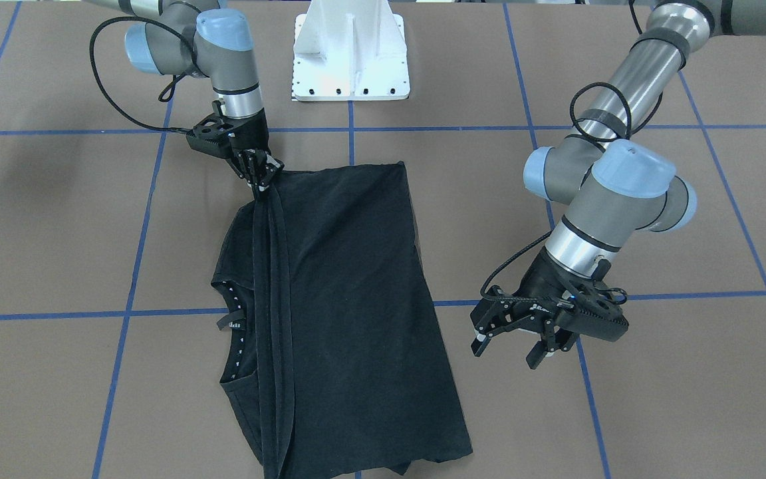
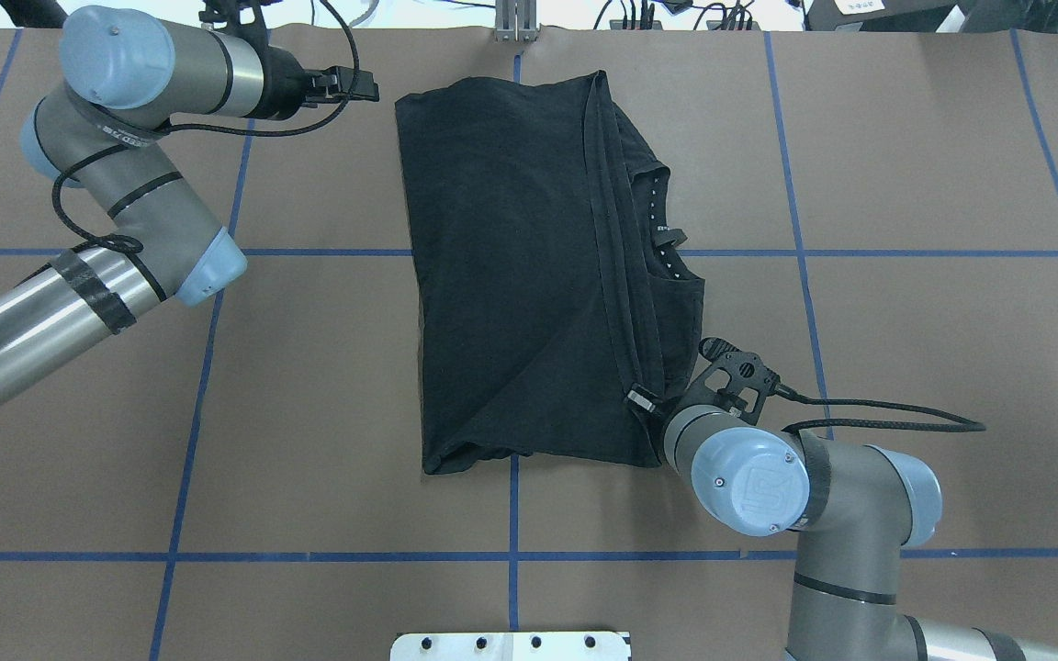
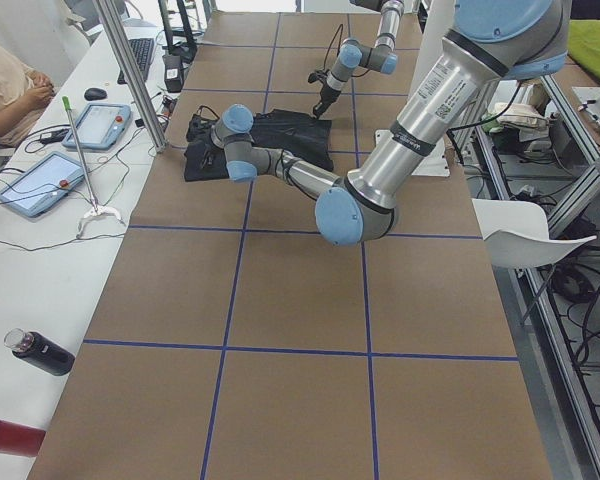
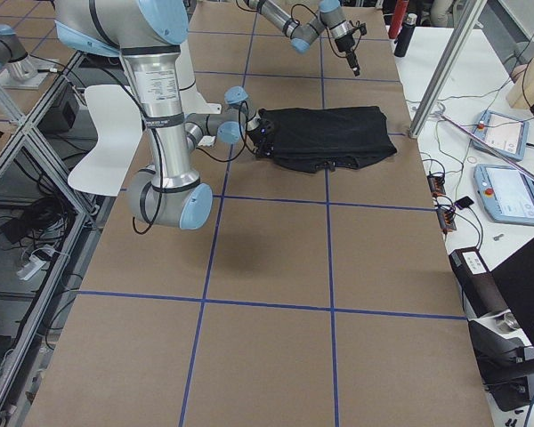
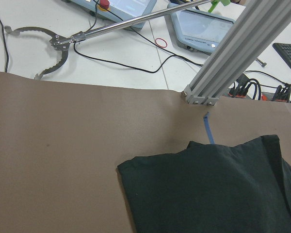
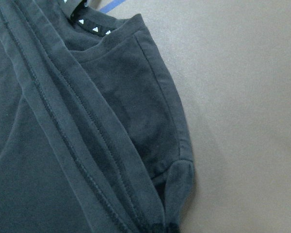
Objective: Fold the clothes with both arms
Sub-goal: 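Bring the left gripper to the shirt's other near corner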
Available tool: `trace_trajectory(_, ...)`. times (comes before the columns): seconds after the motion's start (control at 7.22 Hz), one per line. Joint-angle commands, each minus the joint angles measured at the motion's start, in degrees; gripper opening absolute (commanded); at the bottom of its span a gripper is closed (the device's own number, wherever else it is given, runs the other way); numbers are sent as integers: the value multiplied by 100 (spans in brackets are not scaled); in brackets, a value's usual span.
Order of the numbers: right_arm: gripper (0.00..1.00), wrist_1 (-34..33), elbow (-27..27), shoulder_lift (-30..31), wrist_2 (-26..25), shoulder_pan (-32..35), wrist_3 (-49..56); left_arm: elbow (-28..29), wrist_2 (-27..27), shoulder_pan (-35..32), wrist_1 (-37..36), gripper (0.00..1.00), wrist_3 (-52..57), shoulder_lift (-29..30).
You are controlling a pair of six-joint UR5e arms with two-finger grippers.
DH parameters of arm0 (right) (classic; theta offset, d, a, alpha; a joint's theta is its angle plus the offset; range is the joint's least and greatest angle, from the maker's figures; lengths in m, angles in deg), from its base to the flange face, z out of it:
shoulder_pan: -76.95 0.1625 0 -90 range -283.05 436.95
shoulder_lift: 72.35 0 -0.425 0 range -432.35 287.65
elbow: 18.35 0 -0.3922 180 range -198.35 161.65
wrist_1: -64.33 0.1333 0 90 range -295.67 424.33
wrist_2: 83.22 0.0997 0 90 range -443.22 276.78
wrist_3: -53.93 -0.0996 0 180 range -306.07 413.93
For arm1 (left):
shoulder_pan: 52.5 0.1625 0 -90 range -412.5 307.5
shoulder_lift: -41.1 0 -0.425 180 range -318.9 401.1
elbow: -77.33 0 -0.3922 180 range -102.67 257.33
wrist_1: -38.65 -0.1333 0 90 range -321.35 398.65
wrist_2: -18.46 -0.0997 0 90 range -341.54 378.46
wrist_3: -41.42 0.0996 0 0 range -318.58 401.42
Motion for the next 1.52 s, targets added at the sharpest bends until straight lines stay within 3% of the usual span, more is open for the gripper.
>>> trace_trajectory(0.0, 0, -8, -230, 91, 10, 49, 0, -58, 0, 0, 17, 100, -2, -21)
trace_trajectory(0.28, 0, -8, -661, 459, 10, 15, -17, -818, 122, 35, 331, 100, -719, -816)
trace_trajectory(0.42, 0, -8, -689, 496, 18, -20, -35, -1293, 593, 79, 386, 100, -1576, -1143)
trace_trajectory(0.55, 0, -8, -793, 557, 53, -47, -43, -1907, 693, 410, 343, 100, -2611, -1355)
trace_trajectory(0.69, 0, 1, -1003, 740, 88, -65, -44, -2826, 633, 848, 325, 100, -3404, -1984)
trace_trajectory(0.83, 0, 10, -1058, 794, 150, -65, -44, -3192, 615, 1122, 308, 99, -3943, -2164)
trace_trajectory(0.97, 0, 10, -1058, 803, 168, -65, -44, -3196, -90, 1760, 246, 98, -4209, -2253)
trace_trajectory(1.11, 0, 19, -1049, 812, 177, -65, -35, -3300, -541, 2280, -285, 94, -4221, -2236)
trace_trajectory(1.38, 0, 36, -1067, 812, 177, -73, -44, -3556, -711, 2914, -1210, 91, -4719, -2087)
